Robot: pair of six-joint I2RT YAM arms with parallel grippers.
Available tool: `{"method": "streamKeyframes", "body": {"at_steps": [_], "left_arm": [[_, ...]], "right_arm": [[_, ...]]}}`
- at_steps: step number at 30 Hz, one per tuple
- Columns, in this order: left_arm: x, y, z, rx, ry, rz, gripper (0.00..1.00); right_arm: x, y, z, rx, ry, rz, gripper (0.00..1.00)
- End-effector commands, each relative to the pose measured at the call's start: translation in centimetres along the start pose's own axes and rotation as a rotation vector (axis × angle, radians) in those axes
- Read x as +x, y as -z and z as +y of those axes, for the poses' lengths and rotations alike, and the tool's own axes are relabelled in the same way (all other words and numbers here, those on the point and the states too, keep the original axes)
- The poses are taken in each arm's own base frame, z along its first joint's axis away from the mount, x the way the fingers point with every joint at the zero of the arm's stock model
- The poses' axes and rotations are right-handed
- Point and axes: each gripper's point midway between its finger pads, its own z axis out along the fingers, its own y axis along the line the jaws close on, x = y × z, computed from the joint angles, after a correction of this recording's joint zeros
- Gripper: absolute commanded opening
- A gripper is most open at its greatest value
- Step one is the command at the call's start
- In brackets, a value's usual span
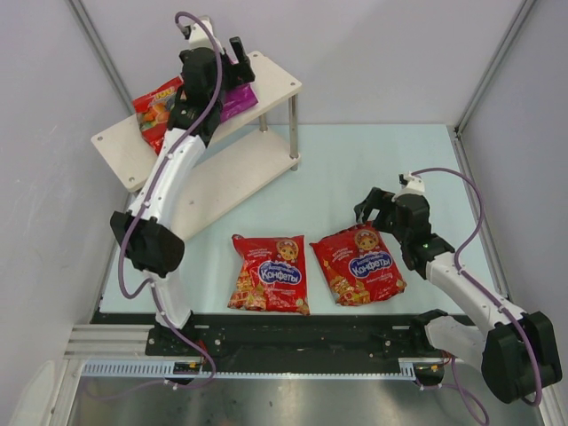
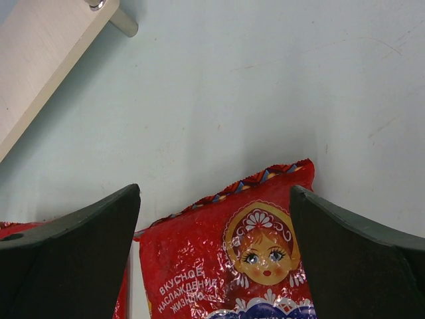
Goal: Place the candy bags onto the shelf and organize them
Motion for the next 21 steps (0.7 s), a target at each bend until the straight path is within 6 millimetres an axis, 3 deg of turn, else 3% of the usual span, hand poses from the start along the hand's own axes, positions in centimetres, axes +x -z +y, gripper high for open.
{"method": "streamKeyframes", "body": {"at_steps": [1,6,8,11,16,17,18,19,20,21], "left_arm": [[-3.0,0.6,-0.9,0.041,0.025,-0.019,1.0],[-9.4,4.4,-2.6,0.124,0.062,-0.129,1.0],[-10.0,5.8,-2.5,0.133,0.06,-0.134,1.0],[-11.5,9.7,-1.4,0.118,0.056,-0.156,1.0],[-11.0,17.6,2.7,0.027,0.095,-0.178,1.0],[-10.3,18.5,3.7,-0.007,0.1,-0.167,1.0],[-8.3,19.2,4.8,-0.04,0.101,-0.135,1.0],[-9.3,21.9,5.6,-0.049,0.118,-0.174,1.0],[-8.9,23.1,6.6,-0.08,0.13,-0.18,1.0],[-7.1,23.6,7.4,-0.099,0.128,-0.152,1.0]], "right_arm": [[-1.3,0.5,0.1,-0.005,0.011,-0.049,0.98],[-1.6,0.7,0.2,-0.01,0.01,-0.059,0.98],[-1.6,0.7,0.3,-0.013,0.007,-0.059,0.98],[-1.5,0.7,0.5,-0.024,0.002,-0.056,0.98],[-1.5,0.6,0.6,-0.031,-0.001,-0.052,0.98],[-1.5,0.6,0.7,-0.037,-0.001,-0.053,0.98],[-1.4,0.6,0.7,-0.037,-0.002,-0.05,0.98],[-1.4,0.6,0.8,-0.041,-0.003,-0.047,0.98],[-1.3,0.5,0.9,-0.045,-0.003,-0.043,0.98],[-1.3,0.5,0.9,-0.047,-0.005,-0.042,0.98]]}}
